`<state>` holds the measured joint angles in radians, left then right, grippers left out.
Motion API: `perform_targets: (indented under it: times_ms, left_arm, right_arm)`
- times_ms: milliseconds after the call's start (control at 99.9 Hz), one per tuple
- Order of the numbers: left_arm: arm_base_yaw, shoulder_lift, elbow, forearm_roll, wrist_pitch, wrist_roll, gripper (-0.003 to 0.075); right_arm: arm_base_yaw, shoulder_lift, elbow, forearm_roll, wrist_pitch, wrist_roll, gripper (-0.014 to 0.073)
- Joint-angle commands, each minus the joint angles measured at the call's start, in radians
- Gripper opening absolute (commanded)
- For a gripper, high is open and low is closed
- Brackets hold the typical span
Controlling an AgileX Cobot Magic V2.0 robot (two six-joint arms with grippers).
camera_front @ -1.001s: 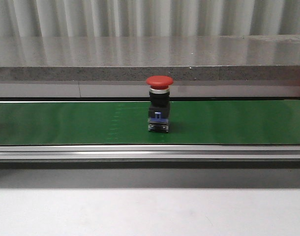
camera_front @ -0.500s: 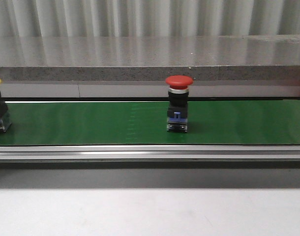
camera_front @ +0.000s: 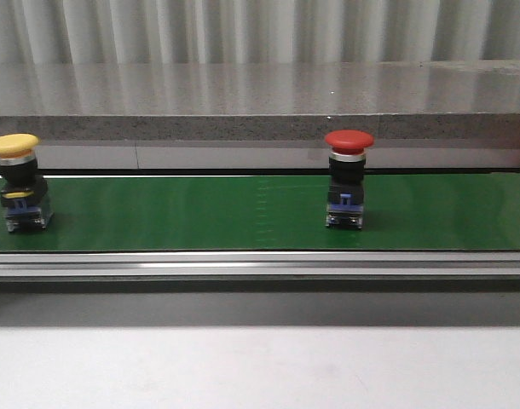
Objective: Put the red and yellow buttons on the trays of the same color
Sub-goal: 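Lower the right gripper onto the red button on the belt, grasp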
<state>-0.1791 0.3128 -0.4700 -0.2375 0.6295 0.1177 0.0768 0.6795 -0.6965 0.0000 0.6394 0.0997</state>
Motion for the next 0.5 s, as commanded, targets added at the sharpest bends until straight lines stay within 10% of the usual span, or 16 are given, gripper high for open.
perform_targets:
  times_ms: [0,220,490]
  left_arm:
    - [-0.009,0.009,-0.025,-0.017,-0.063,0.0,-0.002]
    - [-0.009,0.009,-0.025,-0.017,-0.063,0.0,-0.002]
    - [-0.009,0.009,-0.025,-0.017,-0.063,0.0,-0.002]
  right_arm:
    - [0.042,0.088,-0.091,0.0,-0.007,-0.002,0.0165]
    - [0.147,0.288,-0.223,0.0,0.098,-0.002,0.063]
    - [0.229,0.519,-0.402,0.009,0.22,-0.014,0.0624]
